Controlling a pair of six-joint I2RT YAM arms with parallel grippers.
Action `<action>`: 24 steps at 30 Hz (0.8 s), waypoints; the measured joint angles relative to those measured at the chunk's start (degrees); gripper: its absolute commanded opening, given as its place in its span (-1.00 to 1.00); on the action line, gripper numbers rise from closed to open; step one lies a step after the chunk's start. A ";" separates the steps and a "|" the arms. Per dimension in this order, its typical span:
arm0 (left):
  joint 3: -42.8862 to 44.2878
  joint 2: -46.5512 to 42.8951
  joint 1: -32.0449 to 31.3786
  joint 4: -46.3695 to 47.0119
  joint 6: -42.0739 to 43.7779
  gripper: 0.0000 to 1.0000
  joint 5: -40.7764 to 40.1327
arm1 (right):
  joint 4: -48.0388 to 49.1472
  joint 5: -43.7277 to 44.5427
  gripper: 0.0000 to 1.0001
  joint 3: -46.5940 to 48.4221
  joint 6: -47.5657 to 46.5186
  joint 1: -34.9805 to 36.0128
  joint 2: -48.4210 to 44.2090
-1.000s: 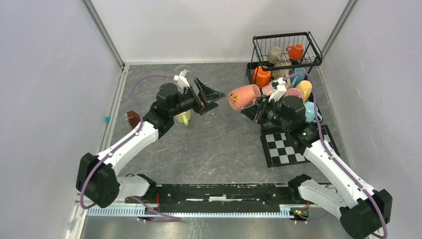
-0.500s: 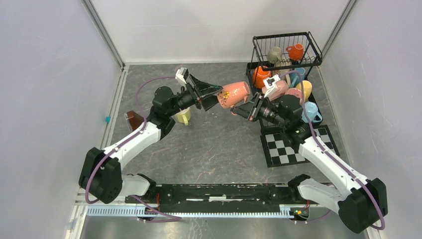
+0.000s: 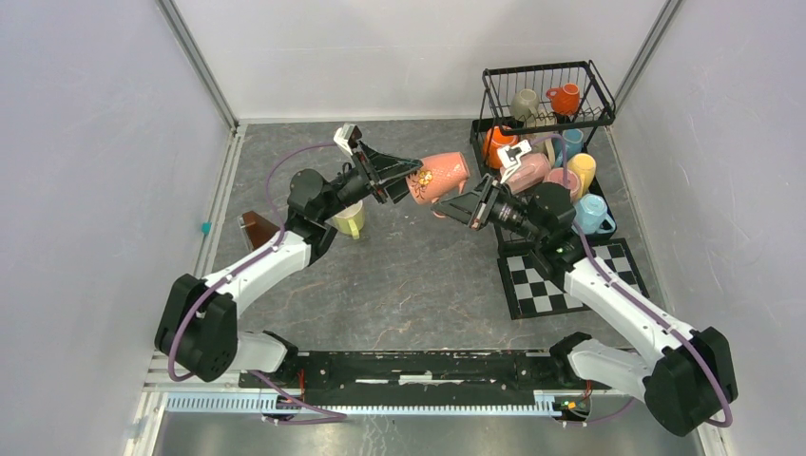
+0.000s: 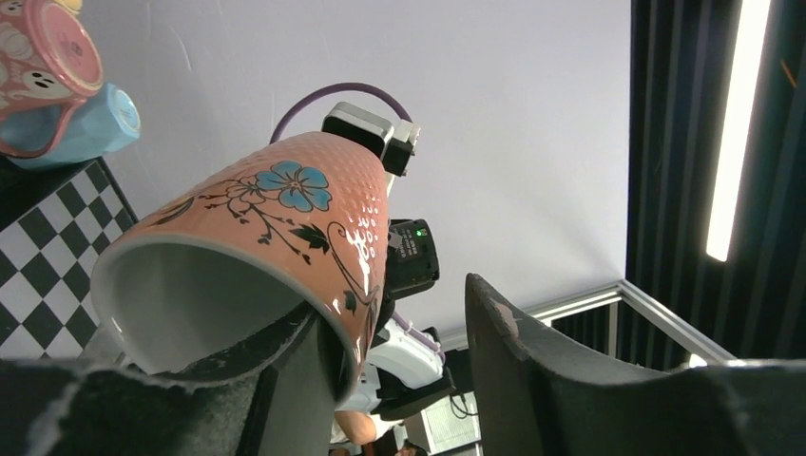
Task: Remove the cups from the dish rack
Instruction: Place the cup at the center of the board.
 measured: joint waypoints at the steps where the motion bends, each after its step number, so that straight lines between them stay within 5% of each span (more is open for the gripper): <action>1: 0.00 0.11 0.00 0.59 -0.52 -0.03 0.11 | 0.63 -0.07 -1.00 0.00 0.15 0.24 0.20; 12: -0.02 0.48 -0.57 4.17 -4.28 -0.35 1.36 | 5.70 -1.51 -1.00 -0.35 1.84 1.18 0.50; 16: -0.02 1.16 -1.03 5.05 -4.81 -0.63 1.38 | 6.56 -1.68 -1.00 -0.63 1.99 1.33 0.50; 18: -0.02 1.57 -1.27 5.60 -5.01 -0.93 1.29 | 6.69 -1.70 -1.00 -0.70 2.14 1.31 0.50; 22: -0.02 1.86 -1.57 6.34 -5.03 -0.95 1.11 | 7.21 -1.73 -1.00 -1.18 2.58 1.33 0.42; 24: -0.02 1.95 -1.68 6.43 -5.05 -0.95 0.94 | 7.17 -1.64 -0.57 -1.33 2.54 1.31 0.28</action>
